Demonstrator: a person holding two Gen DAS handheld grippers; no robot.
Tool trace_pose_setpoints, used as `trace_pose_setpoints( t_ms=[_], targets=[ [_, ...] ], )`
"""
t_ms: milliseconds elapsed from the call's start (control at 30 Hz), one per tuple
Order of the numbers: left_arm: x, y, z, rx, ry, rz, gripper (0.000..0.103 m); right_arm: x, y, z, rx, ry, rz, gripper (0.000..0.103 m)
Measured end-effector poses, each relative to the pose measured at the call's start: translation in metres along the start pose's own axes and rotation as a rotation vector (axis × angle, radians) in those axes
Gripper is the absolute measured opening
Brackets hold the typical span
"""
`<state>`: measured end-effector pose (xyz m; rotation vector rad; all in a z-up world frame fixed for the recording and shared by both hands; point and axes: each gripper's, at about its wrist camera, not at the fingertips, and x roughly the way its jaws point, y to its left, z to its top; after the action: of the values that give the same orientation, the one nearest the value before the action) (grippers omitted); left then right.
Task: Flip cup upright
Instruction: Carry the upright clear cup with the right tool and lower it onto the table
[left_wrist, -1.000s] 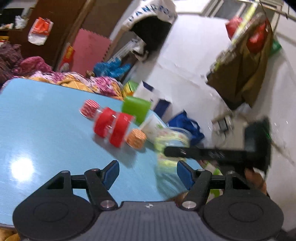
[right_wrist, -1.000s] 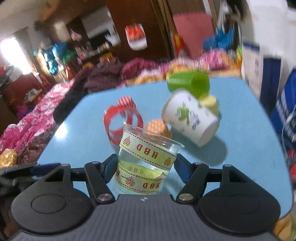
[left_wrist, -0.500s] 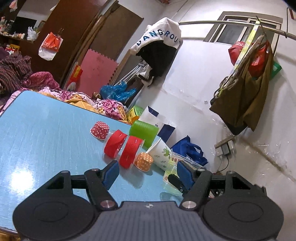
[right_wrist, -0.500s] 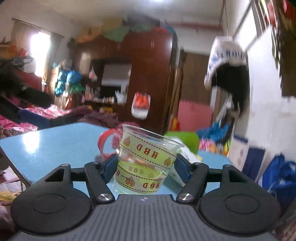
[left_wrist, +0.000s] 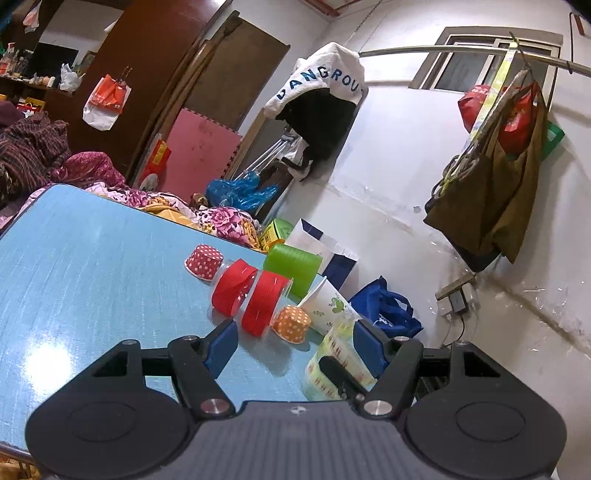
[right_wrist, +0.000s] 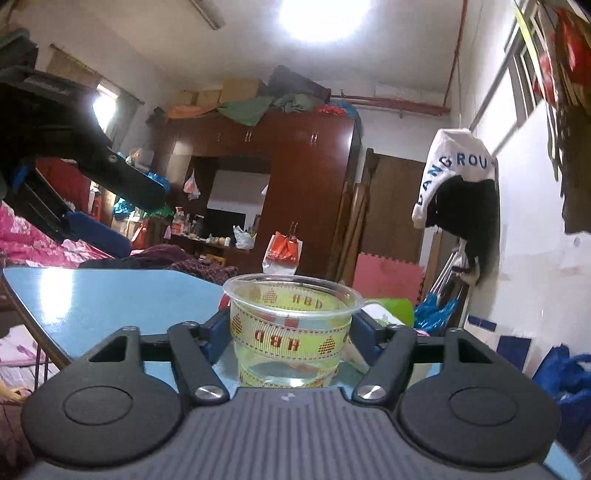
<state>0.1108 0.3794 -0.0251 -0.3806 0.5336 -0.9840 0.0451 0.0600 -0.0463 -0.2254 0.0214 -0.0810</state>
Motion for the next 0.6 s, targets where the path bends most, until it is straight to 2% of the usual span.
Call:
trace_pose_setpoints(
  t_ms=[167,233,267,300,400,433,533,600],
  targets=[
    [0.004,0.003,-0.003,-0.006,0.018,0.000,0.072,0.004,-0.004,-0.004,0.040,0.041,0.010,0.082],
    [0.005,0.004,-0.004,-0.003,0.016,0.005,0.072,0.002,-0.005,-0.006,0.057,0.044,0.023,0.090],
    [0.005,0.003,-0.004,0.001,0.012,0.013,0.074,0.000,-0.007,-0.005,0.064,0.043,0.027,0.098],
    [0.005,0.003,-0.005,0.003,0.008,0.022,0.080,-0.001,-0.009,-0.005,0.069,0.040,0.024,0.102],
    [0.003,0.001,-0.006,0.014,-0.018,0.044,0.088,-0.013,-0.016,0.000,0.079,0.030,0.021,0.102],
    [0.002,-0.001,-0.006,0.022,-0.036,0.058,0.088,-0.019,-0.020,0.002,0.088,0.021,0.019,0.102],
    [-0.006,-0.011,-0.007,0.064,-0.124,0.161,0.101,-0.037,-0.038,0.015,0.133,0.000,0.016,0.102],
    [-0.013,-0.022,-0.007,0.127,-0.173,0.224,0.103,-0.051,-0.051,0.027,0.170,-0.016,0.018,0.102]
  ],
)
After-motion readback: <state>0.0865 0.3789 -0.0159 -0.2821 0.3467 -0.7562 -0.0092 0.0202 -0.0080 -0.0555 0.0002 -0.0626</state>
